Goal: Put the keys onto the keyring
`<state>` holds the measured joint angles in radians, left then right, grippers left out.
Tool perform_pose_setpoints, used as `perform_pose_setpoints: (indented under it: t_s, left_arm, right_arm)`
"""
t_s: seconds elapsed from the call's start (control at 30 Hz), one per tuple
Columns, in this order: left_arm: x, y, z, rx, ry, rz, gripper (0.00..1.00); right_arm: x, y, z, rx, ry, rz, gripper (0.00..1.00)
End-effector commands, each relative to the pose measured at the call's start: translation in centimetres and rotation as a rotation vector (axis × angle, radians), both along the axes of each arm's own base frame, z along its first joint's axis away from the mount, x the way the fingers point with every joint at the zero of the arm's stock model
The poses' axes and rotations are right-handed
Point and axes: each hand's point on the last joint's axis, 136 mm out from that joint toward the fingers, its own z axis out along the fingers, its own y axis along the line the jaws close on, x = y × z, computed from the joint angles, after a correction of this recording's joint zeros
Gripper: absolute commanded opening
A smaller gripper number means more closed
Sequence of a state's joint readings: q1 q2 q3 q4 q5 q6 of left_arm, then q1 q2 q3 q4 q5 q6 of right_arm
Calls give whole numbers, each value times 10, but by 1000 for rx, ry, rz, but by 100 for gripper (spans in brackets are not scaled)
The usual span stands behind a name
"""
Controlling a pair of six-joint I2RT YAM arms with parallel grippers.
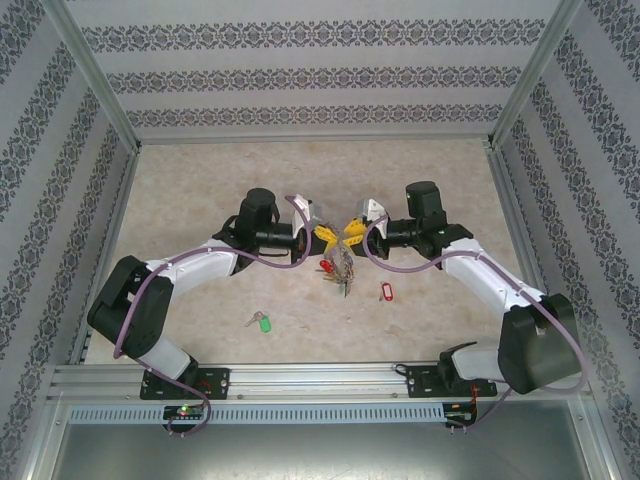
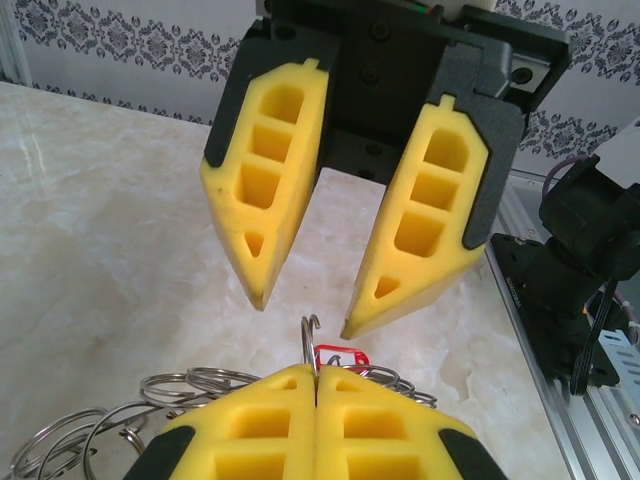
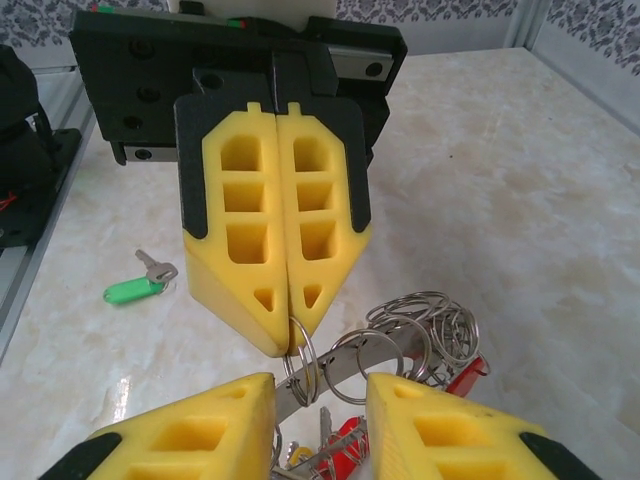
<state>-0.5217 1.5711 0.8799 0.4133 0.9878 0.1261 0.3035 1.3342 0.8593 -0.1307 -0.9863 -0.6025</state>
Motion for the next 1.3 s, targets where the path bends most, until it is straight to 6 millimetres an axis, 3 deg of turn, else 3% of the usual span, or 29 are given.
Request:
perform_pose_setpoints:
  t_s: [0.0,0.3,0.37,0.47,0.87,1.27]
  left_arm:
    - [-5,1,37,-85,-128,-34,0]
    - [-4,1,38,-92,-132,-28,0]
    - [-3,1,38,-90,-131,-23,0]
    - [-2,2,35,-85,-131,-8,0]
    - [-6,4,2,90,-104,-71,17]
    - [-6,7,-14,173,-95,-86,22]
  right_arm:
    - [-3,5,8,22,-11,59,29]
    - [-1,12,7,28,5,98,20]
    - [-2,13,8,32,0,109,9]
    - [-1,14,6,9,-22,101,0]
    - [-4,15,9,-95,-159,73,0]
    - [-7,20,10,-123,-175,90,0]
